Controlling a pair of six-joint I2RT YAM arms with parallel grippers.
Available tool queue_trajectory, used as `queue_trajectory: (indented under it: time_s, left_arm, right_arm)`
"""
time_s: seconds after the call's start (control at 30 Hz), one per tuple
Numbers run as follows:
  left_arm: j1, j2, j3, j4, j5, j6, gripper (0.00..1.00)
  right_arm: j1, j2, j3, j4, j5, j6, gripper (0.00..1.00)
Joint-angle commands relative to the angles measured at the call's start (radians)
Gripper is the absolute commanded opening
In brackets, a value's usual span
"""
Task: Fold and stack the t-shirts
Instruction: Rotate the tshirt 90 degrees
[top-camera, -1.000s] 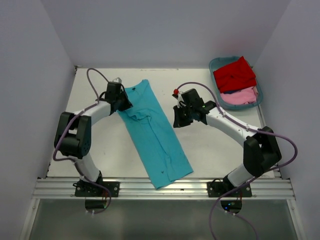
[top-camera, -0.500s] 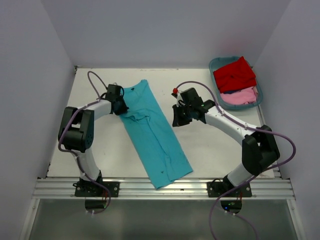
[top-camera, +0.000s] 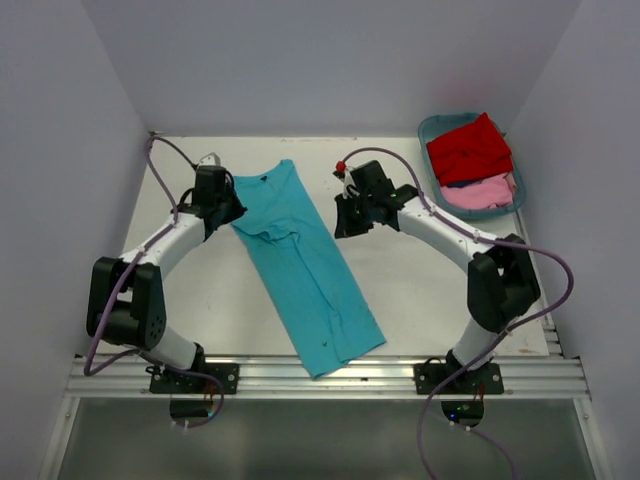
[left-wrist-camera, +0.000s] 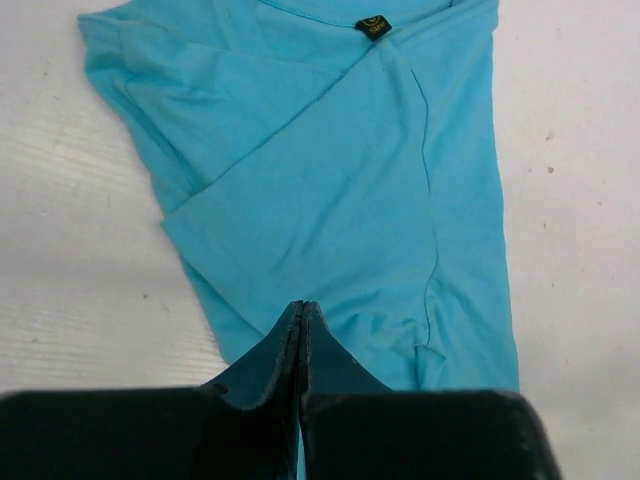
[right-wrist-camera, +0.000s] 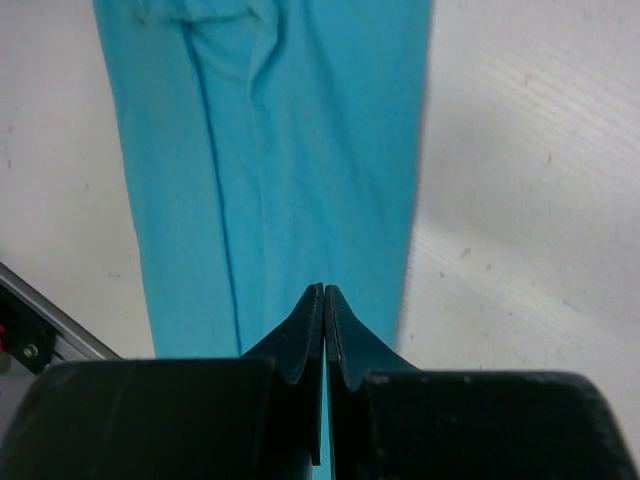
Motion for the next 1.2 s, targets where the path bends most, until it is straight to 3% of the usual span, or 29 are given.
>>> queue_trajectory:
  time_s: [0.0, 0.17, 0.53, 0.73, 0.87, 1.07, 1.17]
  left_arm:
    - [0.008, 0.076, 0.045, -0.060, -0.082, 0.013, 0.00]
    - [0.017, 0.191, 0.077, -0.015, -0.088, 0.022, 0.00]
    - [0.028, 0.431, 0.281, -0.005, -0.076, 0.042, 0.00]
    - [0.034, 0.616, 0.461, 0.014, 0.085, 0.080, 0.00]
    - [0.035, 0.809, 0.712, -0.089, 0.188, 0.088, 0.00]
    - [0.035, 0.954, 0.924, -0.087, 0.310, 0.069, 0.00]
    - [0.034, 0.937, 0.961, -0.084, 0.384, 0.057, 0.00]
  right_arm:
    - [-0.002, 0.103, 0.141, 0.001, -0.018, 0.004, 0.00]
    - [-0.002, 0.204, 0.252, -0.013, -0.043, 0.017, 0.00]
    - [-0.001, 0.197, 0.120, 0.051, -0.031, 0.051, 0.00]
    - [-0.002, 0.157, 0.031, 0.075, 0.011, 0.074, 0.00]
    - [-0.002, 0.105, -0.011, 0.072, 0.048, 0.074, 0.00]
    - [-0.002, 0.060, -0.043, 0.052, 0.094, 0.064, 0.00]
    - [-0.004, 0.054, -0.049, 0.050, 0.100, 0.067, 0.00]
